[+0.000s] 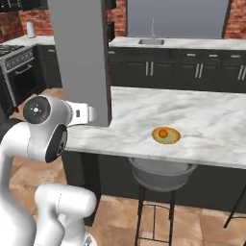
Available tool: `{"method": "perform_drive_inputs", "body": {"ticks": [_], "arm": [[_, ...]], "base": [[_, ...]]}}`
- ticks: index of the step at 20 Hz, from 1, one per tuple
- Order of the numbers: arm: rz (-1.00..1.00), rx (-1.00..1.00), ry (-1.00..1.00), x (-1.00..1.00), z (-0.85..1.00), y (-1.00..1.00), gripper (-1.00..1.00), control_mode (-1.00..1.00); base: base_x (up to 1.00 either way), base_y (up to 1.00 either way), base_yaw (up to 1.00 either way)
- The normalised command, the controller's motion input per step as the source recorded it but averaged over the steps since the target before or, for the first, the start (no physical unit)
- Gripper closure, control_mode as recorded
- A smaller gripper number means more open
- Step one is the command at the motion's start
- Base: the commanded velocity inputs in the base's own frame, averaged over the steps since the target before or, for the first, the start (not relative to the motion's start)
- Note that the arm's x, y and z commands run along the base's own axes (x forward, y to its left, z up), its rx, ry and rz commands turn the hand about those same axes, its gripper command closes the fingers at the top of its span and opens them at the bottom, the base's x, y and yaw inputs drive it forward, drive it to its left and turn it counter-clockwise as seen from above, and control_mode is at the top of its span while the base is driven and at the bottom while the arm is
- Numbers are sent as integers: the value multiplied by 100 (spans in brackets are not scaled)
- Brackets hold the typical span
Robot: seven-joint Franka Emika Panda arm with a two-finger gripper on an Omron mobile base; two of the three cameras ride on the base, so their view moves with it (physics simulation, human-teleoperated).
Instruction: Take the smaller bowl and place it next to the appetizer plate on the dining counter , and place the larger bowl next to the plate with cooked food.
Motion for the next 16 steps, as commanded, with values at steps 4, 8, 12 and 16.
{"method": "perform_drive_inputs", "body": {"ticks": [4, 8, 12, 16], "arm": [[0, 0, 0, 0, 0, 0, -100, 100], [0, 0, 0, 0, 0, 0, -100, 100], [0, 0, 0, 0, 0, 0, -100, 100], [0, 0, 0, 0, 0, 0, -100, 100]], "base": [[0, 100, 3], [3, 100, 1], [26, 100, 0], [47, 100, 0]]}}
